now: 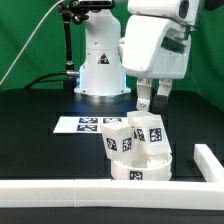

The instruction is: Assemble stool

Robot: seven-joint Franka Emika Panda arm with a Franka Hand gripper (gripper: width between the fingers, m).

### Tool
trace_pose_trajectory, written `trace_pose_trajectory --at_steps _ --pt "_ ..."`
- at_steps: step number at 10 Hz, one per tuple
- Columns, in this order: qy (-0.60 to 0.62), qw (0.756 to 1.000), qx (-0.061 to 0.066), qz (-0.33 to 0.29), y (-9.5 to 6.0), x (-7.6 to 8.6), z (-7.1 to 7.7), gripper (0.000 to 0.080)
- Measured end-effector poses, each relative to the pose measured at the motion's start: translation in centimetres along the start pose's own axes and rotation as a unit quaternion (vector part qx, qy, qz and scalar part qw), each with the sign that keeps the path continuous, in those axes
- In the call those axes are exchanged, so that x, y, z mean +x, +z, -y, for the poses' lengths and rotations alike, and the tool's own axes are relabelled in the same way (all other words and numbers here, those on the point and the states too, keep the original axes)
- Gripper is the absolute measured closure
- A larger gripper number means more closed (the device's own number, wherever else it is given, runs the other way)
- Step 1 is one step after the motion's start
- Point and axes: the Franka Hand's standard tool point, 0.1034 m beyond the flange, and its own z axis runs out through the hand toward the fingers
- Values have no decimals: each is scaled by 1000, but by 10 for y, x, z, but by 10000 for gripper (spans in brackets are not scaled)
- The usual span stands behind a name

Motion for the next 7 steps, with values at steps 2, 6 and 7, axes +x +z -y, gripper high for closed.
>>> trace_pose_trajectory --at_steps 2,6,7 --pt "-96 995 -14 7 2 2 1 150" --pt "-260 965 -19 30 5 6 5 150" --pt "-269 962 -16 37 9 3 5 150"
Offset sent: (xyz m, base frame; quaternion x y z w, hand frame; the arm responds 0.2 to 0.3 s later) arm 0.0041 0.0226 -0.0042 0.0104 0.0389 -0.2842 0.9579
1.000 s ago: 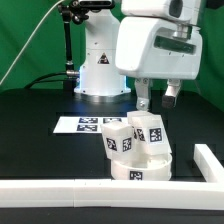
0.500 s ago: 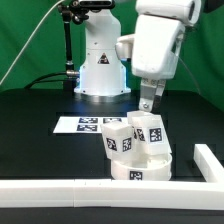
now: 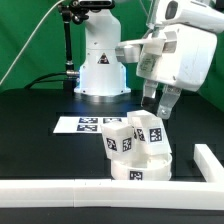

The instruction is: Assemble stool

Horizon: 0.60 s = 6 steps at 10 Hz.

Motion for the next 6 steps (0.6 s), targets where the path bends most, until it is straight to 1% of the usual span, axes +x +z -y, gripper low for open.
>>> trace_pose_trajectory --at_steps 1,3,5,6 --pt "5 1000 7 3 4 0 2 150" --pt "9 1000 12 5 8 1 4 150" --pt "15 1000 13 5 10 3 5 150" --pt "18 1000 13 5 9 3 4 285"
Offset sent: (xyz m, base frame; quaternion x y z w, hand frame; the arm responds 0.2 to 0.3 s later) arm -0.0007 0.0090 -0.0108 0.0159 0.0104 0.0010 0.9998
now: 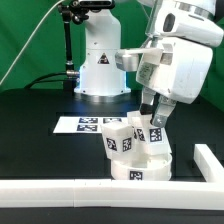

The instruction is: Assemble stool

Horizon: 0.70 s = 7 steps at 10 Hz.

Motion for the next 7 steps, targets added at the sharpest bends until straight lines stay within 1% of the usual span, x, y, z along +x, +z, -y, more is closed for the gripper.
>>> trace_pose_trajectory --at_steps 1,2,3,7 --pt "1 1000 0 0 0 0 0 285" --pt "1 1000 2 1 0 0 0 423" --pt "2 1000 2 1 0 -1 0 465" --pt "36 999 3 1 0 -2 0 465"
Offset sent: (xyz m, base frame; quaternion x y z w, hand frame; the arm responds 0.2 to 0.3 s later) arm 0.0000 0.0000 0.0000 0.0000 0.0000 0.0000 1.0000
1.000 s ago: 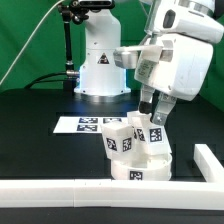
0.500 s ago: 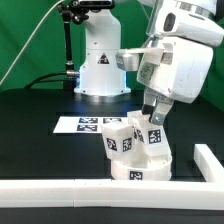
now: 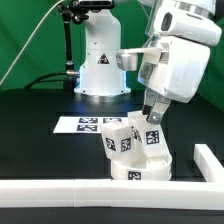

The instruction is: Assemble stool

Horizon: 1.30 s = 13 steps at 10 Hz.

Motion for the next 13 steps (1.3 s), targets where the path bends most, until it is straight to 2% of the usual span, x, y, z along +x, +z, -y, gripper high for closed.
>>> trace_pose_trajectory --at_steps 2,3,5,6,8,10,11,12,13 --pt "137 991 10 5 0 3 2 465" --pt "199 980 20 11 1 3 3 465" --pt "290 955 57 36 2 -6 3 465" --pt "342 937 65 36 2 -10 -1 464" --pt "402 913 62 40 4 -8 0 464" --pt "475 877 59 45 4 -8 0 464" --pt "512 854 75 56 5 -11 6 464" --pt "565 814 113 76 7 -18 9 464" --pt "619 766 147 91 9 -23 2 464"
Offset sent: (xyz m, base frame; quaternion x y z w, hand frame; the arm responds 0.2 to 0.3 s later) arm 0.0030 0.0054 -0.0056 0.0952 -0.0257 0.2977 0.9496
